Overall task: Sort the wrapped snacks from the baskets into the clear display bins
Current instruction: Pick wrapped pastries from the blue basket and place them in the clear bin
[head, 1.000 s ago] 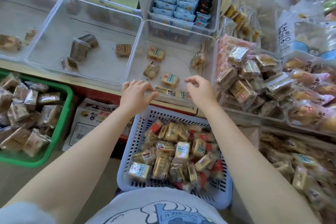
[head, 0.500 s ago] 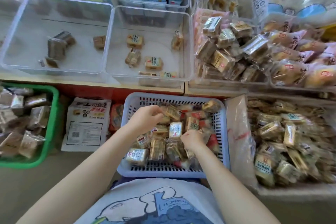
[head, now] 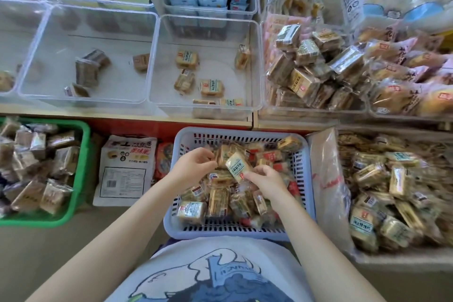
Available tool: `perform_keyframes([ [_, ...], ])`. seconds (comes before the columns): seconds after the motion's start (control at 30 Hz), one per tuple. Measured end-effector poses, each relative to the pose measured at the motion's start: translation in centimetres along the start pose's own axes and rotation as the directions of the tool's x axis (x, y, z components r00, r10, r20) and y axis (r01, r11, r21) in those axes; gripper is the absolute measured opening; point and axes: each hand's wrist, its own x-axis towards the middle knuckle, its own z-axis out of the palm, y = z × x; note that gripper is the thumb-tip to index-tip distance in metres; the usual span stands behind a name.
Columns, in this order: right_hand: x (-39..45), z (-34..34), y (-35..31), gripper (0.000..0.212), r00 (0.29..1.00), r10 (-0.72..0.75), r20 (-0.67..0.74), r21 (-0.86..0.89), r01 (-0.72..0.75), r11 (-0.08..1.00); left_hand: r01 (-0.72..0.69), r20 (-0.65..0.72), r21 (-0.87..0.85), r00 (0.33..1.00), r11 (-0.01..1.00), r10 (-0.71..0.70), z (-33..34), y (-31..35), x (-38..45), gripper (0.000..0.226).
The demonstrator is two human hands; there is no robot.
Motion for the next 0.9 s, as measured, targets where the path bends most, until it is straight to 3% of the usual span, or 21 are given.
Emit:
perform_keyframes([
  [0.13, -2.4, -1.7, -4.2, 0.034, 0.965, -0.227, 0.132, 0.118, 0.212, 0.970, -0.108, 0.071, -0.241, 0.989, 0.965, 0.128, -1.3, 2.3, 0.0, 0.066],
  [0.2, -3.0, -2.0, -6.5, 0.026, 0.938, -0.312, 0.151, 0.223, 0.275, 0.935, -0.167, 0.045, -0.378, 0.979, 0.910, 0.198, -2.3, 3.8, -0.1, 0.064],
  [0.27, -3.3, -2.1, -8.6, 0.036, 0.924, -0.357, 0.140, 0.269, 0.311, 0.912, -0.215, -0.030, -0.490, 0.973, 0.845, 0.230, -3.4, 4.8, 0.1, 0.059],
  [0.33, -3.3, -2.0, -10.3, 0.041, 0.917, -0.369, 0.154, 0.264, 0.322, 0.909, -0.246, -0.072, -0.534, 0.967, 0.809, 0.246, -4.4, 5.2, 0.6, 0.060],
  [0.4, -3.0, -1.7, -11.8, 0.030, 0.907, -0.384, 0.174, 0.248, 0.337, 0.908, -0.275, -0.111, -0.528, 0.960, 0.804, 0.256, -5.0, 5.1, 1.4, 0.057],
  [0.47, -2.5, -1.3, -13.8, 0.026, 0.905, -0.414, 0.099, 0.195, 0.390, 0.900, -0.360, -0.255, -0.368, 0.926, 0.858, 0.279, -5.3, 4.6, 2.2, 0.049],
  [0.53, -1.4, -0.9, -16.3, 0.023, 0.899, -0.436, -0.045, 0.155, 0.438, 0.886, -0.383, -0.443, 0.135, 0.802, 0.914, 0.401, -5.8, 3.4, 3.4, 0.048],
  [0.57, -0.8, -0.6, -17.7, 0.022, 0.889, -0.443, -0.118, 0.147, 0.457, 0.877, -0.319, -0.444, 0.397, 0.754, 0.861, 0.484, -5.9, 2.7, 3.9, 0.052],
  [0.63, 0.8, 0.0, -20.2, 0.023, 0.846, -0.482, -0.228, 0.032, 0.501, 0.865, -0.165, -0.311, 0.667, 0.825, 0.727, 0.472, -5.9, 1.1, 4.7, 0.067],
  [0.7, 2.6, 1.1, -22.1, 0.026, 0.817, -0.532, -0.221, -0.180, 0.502, 0.846, -0.101, -0.227, 0.739, 0.894, 0.666, 0.387, -5.4, -0.1, 5.1, 0.078],
  [0.9, 7.1, 4.2, -22.5, 0.041, 0.909, -0.403, -0.107, -0.426, 0.324, 0.845, -0.107, -0.207, 0.717, 0.911, 0.689, 0.357, -5.2, -0.6, 5.1, 0.083],
])
